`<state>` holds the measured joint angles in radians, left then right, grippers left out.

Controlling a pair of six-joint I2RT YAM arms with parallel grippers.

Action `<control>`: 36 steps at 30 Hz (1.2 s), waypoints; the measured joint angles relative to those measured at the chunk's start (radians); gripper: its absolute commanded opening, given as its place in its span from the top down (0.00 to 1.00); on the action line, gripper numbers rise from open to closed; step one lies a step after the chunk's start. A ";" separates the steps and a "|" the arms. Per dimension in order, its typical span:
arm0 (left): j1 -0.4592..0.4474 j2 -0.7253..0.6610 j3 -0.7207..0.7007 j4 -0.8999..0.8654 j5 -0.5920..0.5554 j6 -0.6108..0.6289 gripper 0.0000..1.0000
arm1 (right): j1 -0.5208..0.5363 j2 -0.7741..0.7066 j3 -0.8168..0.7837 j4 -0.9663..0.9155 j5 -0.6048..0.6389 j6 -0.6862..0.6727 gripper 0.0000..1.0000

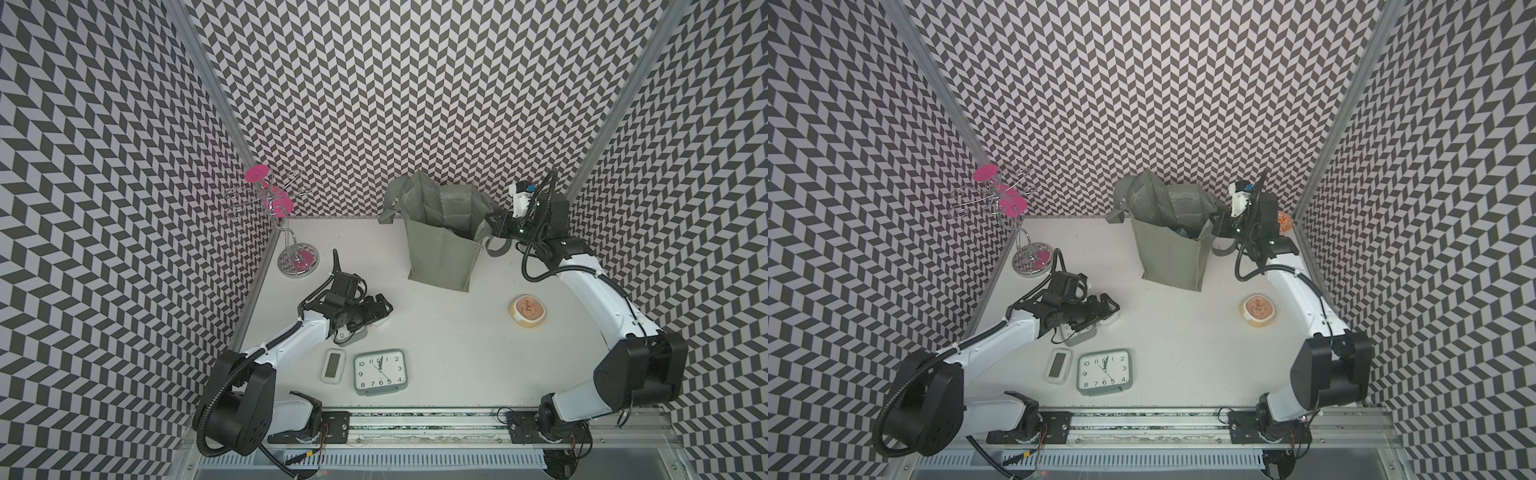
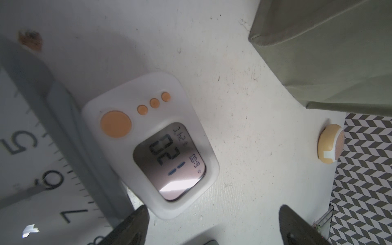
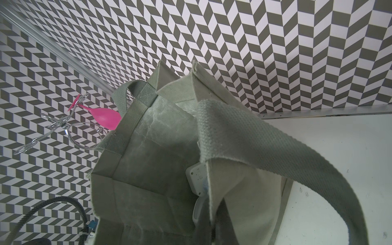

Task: Put the alarm clock into the canvas bag
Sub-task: Place the canvas bag at the center of the board, then pick up the alarm from the center of the board.

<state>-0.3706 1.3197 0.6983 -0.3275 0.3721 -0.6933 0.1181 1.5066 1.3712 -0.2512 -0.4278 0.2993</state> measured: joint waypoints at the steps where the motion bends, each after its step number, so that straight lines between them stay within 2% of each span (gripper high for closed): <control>1: 0.003 0.005 -0.002 0.000 0.000 0.003 0.04 | -0.001 0.000 0.000 0.000 -0.001 0.000 1.00; 9: 0.063 0.011 -0.004 0.002 0.005 0.031 0.05 | -0.008 0.000 -0.008 0.009 -0.012 0.001 1.00; 20: 0.043 0.093 0.009 -0.003 0.011 0.034 0.05 | -0.012 -0.001 -0.013 0.014 -0.016 0.007 1.00; 36: 0.023 0.299 0.210 -0.063 -0.042 0.075 0.10 | -0.022 -0.003 -0.017 0.016 -0.032 0.008 1.00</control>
<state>-0.3477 1.6188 0.9081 -0.3908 0.3305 -0.6186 0.0959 1.5040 1.3544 -0.2348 -0.4599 0.3073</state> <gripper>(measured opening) 0.915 0.048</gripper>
